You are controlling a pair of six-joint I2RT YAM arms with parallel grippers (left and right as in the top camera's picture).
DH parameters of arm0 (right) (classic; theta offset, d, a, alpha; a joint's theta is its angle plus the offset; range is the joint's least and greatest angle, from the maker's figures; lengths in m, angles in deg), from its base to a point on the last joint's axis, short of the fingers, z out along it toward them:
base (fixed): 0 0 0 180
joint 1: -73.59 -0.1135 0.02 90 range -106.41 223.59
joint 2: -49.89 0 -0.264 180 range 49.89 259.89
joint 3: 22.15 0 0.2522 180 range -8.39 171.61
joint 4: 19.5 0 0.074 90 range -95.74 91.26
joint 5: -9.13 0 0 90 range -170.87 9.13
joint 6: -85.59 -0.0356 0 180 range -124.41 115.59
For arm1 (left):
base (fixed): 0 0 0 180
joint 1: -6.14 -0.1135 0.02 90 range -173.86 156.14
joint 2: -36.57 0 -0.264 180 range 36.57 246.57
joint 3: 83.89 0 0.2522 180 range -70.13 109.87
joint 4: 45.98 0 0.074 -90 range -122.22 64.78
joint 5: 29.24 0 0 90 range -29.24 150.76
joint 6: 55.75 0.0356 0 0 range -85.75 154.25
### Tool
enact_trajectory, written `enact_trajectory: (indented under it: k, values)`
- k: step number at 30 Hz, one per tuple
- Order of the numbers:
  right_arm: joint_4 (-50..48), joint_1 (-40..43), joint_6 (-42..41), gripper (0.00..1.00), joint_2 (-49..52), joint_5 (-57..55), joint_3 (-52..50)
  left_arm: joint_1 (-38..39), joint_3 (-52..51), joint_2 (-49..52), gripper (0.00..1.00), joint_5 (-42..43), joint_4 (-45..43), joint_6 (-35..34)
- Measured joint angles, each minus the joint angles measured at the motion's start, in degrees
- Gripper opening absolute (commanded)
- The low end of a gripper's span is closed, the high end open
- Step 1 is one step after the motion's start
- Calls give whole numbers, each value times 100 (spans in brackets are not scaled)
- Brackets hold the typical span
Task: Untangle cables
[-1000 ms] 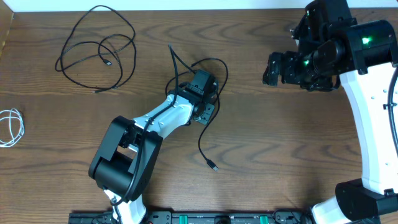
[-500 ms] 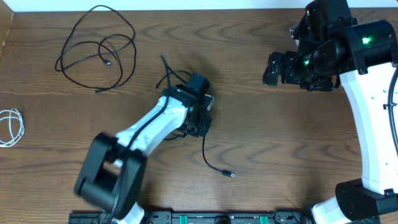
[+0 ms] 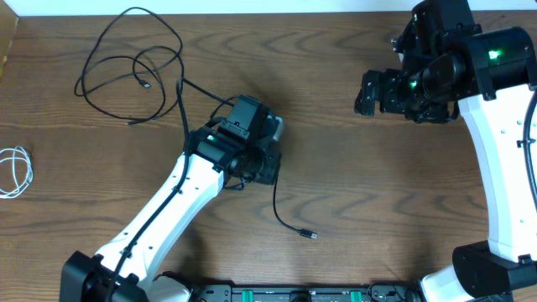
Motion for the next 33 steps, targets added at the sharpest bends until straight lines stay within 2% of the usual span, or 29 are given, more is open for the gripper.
enact_trajectory:
  k: [4, 7, 13, 18, 21, 25, 33]
  values:
    - [0, 0, 0, 99, 0, 0, 0, -68, -2, 92, 48, -745, -466, -393]
    - [0, 0, 0, 99, 0, 0, 0, -280, 17, 122, 50, -852, -518, -673]
    - [-2, 0, 0, 99, 0, 0, 0, -890, 940, 219, 54, -855, 297, -909]
    - [0, 0, 0, 99, 0, -2, 0, -1270, 1856, 487, 67, -686, 935, -905]
    - [0, 0, 0, 99, 0, 0, 0, -1307, 2107, 933, 70, -544, 1062, -892]
    - [0, 0, 0, 99, 0, 0, 0, -1270, 2133, 1606, 79, -426, 667, -879]
    - [0, 0, 0, 99, 0, 0, 0, -1193, 2135, 2420, 79, -393, -798, -973]
